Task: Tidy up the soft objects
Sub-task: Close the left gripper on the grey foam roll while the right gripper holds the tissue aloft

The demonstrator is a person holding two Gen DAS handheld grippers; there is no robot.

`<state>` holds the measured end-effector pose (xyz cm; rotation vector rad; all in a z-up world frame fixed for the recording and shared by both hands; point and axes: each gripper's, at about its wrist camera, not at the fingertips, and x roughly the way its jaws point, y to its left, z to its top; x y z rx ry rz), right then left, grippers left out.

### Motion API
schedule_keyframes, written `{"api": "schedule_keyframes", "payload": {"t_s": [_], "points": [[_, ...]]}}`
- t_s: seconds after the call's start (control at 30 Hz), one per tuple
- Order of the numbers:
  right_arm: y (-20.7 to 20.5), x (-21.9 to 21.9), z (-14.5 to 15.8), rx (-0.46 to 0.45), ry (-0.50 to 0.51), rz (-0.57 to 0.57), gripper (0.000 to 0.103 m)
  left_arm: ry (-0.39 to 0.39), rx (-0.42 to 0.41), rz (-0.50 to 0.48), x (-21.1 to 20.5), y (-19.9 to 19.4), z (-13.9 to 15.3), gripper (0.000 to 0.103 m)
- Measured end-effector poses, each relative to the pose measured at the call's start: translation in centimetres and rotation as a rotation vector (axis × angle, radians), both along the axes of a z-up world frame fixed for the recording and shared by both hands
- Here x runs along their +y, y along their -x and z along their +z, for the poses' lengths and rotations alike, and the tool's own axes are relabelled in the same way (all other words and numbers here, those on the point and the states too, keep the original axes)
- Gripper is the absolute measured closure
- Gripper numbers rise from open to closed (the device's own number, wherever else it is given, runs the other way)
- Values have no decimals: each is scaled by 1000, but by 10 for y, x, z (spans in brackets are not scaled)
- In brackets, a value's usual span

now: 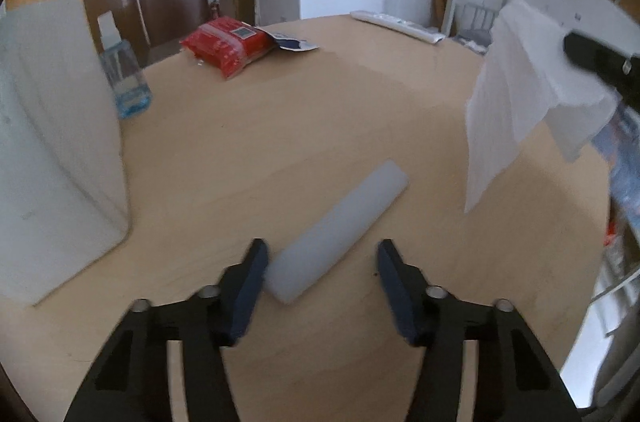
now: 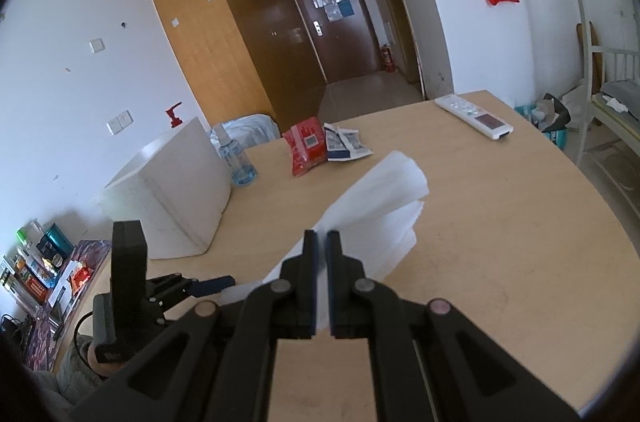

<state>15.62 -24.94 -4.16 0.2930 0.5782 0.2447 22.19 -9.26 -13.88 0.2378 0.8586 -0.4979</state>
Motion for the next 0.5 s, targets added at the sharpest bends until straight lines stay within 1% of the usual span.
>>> {"api": "schedule_keyframes", "payload": {"t_s": [0.07,0.1,0.2,0.27,0.3,0.4,0.47,0.5], "points": [[3,0,2,-6,2,-2,97,-26,-12,9,2,2,1,66],[3,0,3,-6,3,-1,97,-38,-14,12,3,1,1,70],[6,1,4,-9,-1,3,97,-79,-22,-8,1,2,2,77],[7,1,5,-11,-2,3,97,-92,-37,-15,-1,4,3,85],[7,1,5,-14,-2,2,97,-86,-38,-16,-1,5,4,91],[9,1,7,-18,-3,-3,97,-46,-21,0,6,4,11,95],[10,0,8,-22,-5,-6,97,-37,-35,3,7,6,14,96],[11,-1,8,-24,-5,-7,97,-38,-45,-2,6,8,17,98]]}}
